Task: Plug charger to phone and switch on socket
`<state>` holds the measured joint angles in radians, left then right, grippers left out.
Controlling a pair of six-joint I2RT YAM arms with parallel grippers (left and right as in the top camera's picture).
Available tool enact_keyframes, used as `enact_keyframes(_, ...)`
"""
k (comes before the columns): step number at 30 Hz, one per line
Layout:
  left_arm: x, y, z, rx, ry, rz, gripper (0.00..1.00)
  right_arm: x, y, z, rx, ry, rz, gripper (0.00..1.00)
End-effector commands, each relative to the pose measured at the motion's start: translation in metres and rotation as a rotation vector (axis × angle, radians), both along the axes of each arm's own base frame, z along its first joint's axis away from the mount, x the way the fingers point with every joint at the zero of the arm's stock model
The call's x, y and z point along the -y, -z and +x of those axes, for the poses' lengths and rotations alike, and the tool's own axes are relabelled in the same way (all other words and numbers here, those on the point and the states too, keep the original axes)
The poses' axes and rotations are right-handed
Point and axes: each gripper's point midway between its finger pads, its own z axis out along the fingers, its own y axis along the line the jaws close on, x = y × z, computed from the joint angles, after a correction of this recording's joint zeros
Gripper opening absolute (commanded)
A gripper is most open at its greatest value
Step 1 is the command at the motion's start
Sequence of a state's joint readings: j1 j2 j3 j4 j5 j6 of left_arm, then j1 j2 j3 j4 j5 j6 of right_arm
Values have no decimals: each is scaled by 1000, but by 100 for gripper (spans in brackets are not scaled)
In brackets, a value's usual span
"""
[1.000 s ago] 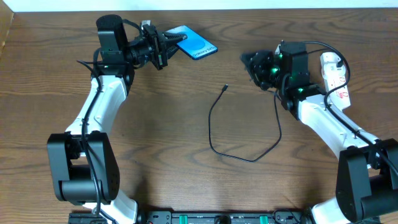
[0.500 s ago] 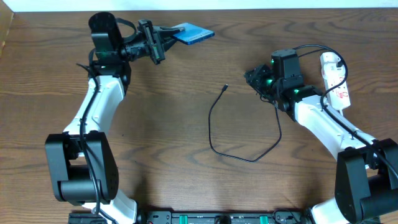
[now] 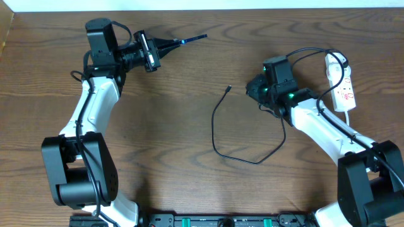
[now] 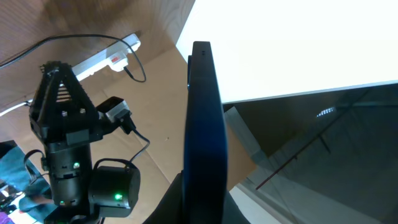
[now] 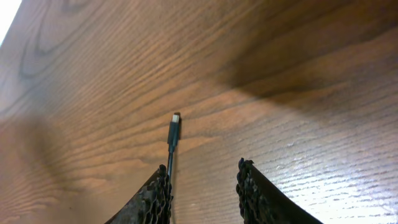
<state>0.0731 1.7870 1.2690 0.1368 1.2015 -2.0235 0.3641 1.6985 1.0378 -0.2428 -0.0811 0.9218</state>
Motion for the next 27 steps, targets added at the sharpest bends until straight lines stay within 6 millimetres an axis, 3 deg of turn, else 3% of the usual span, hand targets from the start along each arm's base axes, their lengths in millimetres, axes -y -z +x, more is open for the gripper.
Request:
enact_keyframes(1, 1, -10, -2, -30, 6, -35, 7, -4, -10, 0, 34, -20, -21, 33)
enact_keyframes(6, 1, -10, -2, 58, 23, 8, 7, -5, -11, 1, 35, -21, -18, 30)
enact_keyframes(11, 0, -10, -1, 334, 75, 143, 7, -18, -17, 1, 59, -91, 29, 28)
enact_keyframes(19, 4, -14, -8, 769, 193, 313, 7, -37, -27, -2, 104, -257, 80, 34)
enact_keyframes(23, 9, -19, -21, 978, 279, 329, 7, -49, -48, 2, 195, -400, 173, 38)
enact_keyframes(27, 13, -25, -32, 1067, 333, 293, 7, -50, -65, 6, 250, -456, 252, 39)
